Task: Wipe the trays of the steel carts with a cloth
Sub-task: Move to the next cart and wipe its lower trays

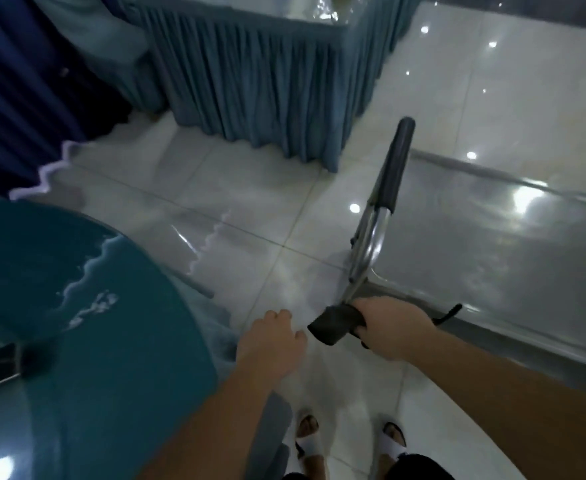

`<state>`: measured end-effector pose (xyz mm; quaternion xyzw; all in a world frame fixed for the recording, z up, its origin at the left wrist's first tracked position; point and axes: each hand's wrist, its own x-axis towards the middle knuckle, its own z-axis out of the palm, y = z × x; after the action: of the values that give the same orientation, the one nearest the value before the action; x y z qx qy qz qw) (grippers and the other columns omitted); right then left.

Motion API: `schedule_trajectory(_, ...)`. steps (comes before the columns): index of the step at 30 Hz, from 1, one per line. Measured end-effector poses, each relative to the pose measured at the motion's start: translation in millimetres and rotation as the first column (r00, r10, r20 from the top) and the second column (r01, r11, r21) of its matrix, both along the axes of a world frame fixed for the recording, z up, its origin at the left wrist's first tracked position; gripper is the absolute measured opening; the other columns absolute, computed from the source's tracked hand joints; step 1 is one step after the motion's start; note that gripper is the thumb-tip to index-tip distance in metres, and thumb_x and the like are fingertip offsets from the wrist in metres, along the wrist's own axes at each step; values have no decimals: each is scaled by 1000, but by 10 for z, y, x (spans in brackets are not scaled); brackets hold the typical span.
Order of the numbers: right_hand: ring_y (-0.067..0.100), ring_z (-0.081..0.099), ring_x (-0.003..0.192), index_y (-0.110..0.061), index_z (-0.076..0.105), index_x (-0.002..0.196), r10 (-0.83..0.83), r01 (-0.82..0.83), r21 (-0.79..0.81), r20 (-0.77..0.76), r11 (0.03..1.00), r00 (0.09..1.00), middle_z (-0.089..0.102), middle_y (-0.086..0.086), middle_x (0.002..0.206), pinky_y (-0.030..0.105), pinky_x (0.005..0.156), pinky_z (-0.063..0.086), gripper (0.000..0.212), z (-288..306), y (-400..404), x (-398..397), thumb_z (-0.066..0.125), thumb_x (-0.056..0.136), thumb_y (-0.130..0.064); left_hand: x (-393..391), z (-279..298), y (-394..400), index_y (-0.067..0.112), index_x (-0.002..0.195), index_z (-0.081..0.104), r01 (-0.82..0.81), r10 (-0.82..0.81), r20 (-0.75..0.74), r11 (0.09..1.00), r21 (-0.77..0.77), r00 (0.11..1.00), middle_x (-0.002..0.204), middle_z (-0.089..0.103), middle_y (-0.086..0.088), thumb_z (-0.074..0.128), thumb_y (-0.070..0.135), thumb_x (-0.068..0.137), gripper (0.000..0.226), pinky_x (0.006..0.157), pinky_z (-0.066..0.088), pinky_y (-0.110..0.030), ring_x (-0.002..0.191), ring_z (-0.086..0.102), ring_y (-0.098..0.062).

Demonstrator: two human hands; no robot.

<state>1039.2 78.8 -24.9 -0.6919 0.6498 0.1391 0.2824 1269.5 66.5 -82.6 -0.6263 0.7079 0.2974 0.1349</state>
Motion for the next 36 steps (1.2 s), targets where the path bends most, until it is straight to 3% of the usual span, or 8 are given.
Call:
schedule_trajectory(6,22,67,96,-19,63,109,34,-31,-58,40,998,999,68,2,105,42,91,58,14,561,-777,179,56,99,-26,6,586,-616,24,142,50,-27,32,34,988,-152,999,134,57,-2,40,53,107,46,100,51,-42,117,58,-22)
schedule_trajectory(10,21,66,96,-24,61,106,50,-47,-145,19,988,999,66,-3,102,46,92,55,12,828,-1346,79,54,98,-28,-34,973,-1055,25,143,50,-73,85,47,971,-227,995,137,56,-2,36,49,107,46,98,46,-41,120,56,-23)
schedule_trajectory(13,20,65,96,-25,61,109,84,-79,-205,13,976,996,65,-3,104,38,82,53,14,997,-1715,-54,53,98,-28,-90,1231,-1359,24,145,52,-129,144,42,959,-252,989,143,55,-2,35,49,108,48,98,45,-41,123,56,-25)
schedule_trajectory(18,24,64,100,-24,55,108,119,-120,-257,-20,959,993,60,-1,105,38,86,52,9,1146,-2260,-280,54,100,-28,-258,1482,-1847,20,142,55,-156,177,45,942,-297,983,142,57,-7,36,49,108,49,104,48,-44,124,57,-28)
schedule_trajectory(24,23,64,104,-21,60,117,32,-41,-219,-43,975,999,64,0,116,32,81,44,19,1078,-2813,-542,56,100,-26,-487,1509,-2483,21,140,56,-104,125,59,956,-275,990,138,58,-4,37,49,106,48,105,48,-45,122,58,-28)
schedule_trajectory(27,18,64,94,-23,60,110,-37,25,-210,-56,977,998,63,-4,106,31,79,48,13,1003,-3088,-611,57,98,-25,-538,1418,-2916,21,136,57,-50,65,53,965,-256,996,133,58,-3,37,48,106,45,100,47,-41,119,59,-26)
schedule_trajectory(31,19,65,93,-25,58,106,-148,131,-181,-83,975,985,63,-3,101,40,88,57,9,919,-3582,-638,57,96,-24,-586,1260,-3652,23,134,57,54,-42,57,973,-226,997,133,58,-2,36,46,107,42,90,42,-38,118,58,-26)
schedule_trajectory(36,20,65,88,-25,57,101,-332,314,-152,-108,937,937,63,-4,95,40,86,57,6,855,-4317,-500,57,96,-23,-511,1163,-4604,22,127,60,173,-171,22,971,-165,985,128,62,-2,38,46,103,39,95,49,-42,111,60,-25)
